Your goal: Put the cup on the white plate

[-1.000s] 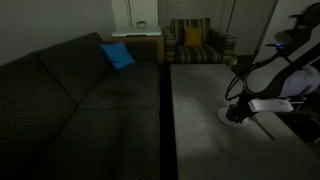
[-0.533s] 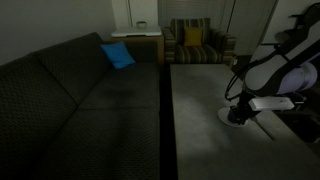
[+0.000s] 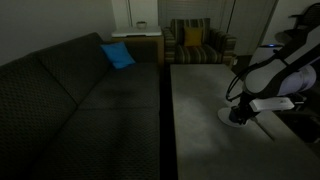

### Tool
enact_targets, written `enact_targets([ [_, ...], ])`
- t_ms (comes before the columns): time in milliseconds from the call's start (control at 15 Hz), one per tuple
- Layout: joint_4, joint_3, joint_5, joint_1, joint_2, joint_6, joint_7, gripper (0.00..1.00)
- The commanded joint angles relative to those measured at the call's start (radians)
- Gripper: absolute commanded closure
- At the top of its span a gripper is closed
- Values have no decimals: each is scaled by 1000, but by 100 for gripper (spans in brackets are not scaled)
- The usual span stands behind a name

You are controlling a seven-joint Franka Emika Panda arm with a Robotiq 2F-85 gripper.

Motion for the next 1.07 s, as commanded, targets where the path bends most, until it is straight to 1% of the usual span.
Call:
enact_targets([
  [0,8,-15,-13,3,0,9,-11,97],
  [600,-6,41,-5,-20,2,35,-77,97],
  [800,-12,50,-2,-23,4,41,-85,97],
  [1000,-13,41,-3,-17,5,42,-76,97],
])
